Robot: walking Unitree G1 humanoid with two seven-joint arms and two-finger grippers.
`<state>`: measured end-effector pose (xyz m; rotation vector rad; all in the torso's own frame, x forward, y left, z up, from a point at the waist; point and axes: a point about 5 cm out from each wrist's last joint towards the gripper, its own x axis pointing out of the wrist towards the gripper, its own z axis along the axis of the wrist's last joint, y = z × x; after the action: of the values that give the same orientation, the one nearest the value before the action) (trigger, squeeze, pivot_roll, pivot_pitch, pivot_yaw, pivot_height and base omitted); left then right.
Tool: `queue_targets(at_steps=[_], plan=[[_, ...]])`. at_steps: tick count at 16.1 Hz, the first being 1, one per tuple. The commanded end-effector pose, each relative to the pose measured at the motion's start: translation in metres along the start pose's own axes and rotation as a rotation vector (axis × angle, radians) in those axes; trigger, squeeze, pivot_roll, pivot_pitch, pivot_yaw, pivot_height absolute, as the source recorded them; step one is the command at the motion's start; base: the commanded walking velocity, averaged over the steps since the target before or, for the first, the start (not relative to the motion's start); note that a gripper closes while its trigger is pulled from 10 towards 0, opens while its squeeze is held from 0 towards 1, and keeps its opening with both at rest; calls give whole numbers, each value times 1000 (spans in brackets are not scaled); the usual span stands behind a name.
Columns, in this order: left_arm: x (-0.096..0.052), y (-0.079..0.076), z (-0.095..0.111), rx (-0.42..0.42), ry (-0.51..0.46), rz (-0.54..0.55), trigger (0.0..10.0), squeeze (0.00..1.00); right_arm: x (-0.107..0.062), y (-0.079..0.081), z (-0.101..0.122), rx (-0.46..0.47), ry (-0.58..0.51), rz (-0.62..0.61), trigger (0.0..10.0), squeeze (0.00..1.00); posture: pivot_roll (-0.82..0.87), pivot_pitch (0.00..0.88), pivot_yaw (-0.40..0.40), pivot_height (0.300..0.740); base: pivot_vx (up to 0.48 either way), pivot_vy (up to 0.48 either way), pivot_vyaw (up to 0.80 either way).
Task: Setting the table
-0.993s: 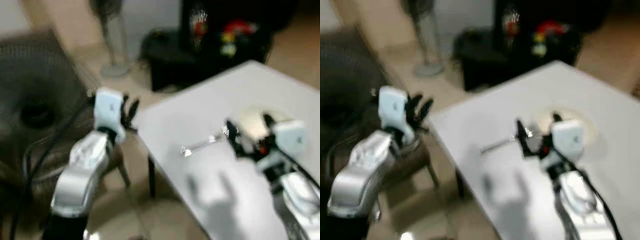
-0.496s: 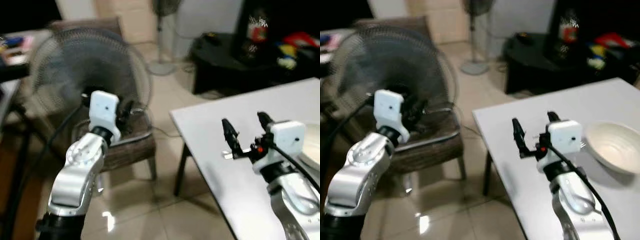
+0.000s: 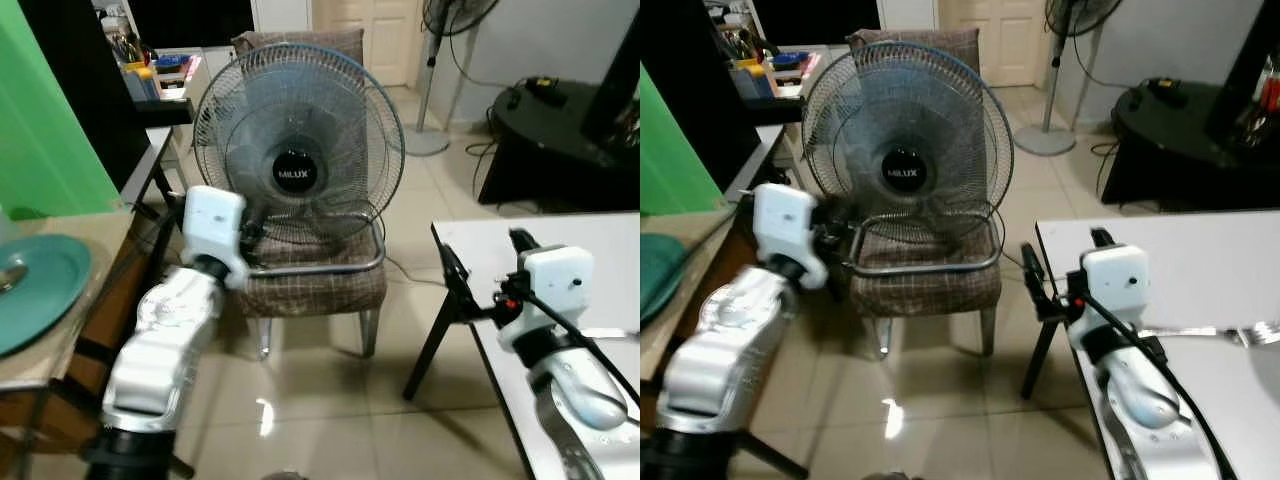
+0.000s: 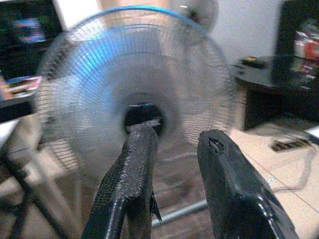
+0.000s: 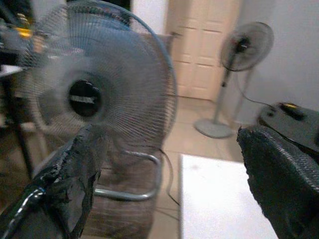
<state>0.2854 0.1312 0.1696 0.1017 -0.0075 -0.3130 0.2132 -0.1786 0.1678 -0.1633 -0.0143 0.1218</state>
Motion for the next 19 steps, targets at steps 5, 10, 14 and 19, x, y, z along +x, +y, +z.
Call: queue_targets(at_steps=[5, 10, 14, 19], plan=[[3, 7, 4, 25, 2, 8, 10000, 0, -1, 6, 2, 15, -20, 30, 10000, 0, -21, 0, 81, 740, 0, 359, 0], [6, 8, 9, 29, -3, 1, 10000, 0, -4, 4, -2, 131, -6, -28, 10000, 0, -13, 0, 88, 740, 0, 362, 0], [6, 10, 5, 21, 15, 8, 10000, 0, -4, -1, -8, 175, 29, -97, 10000, 0, -16, 0, 101, 740, 0, 362, 0], [-4, 17, -15, -33, 73, 73, 10000, 0, 0, 4, -6, 174, 16, -37, 10000, 0, 9, 0, 57, 740, 0, 359, 0]])
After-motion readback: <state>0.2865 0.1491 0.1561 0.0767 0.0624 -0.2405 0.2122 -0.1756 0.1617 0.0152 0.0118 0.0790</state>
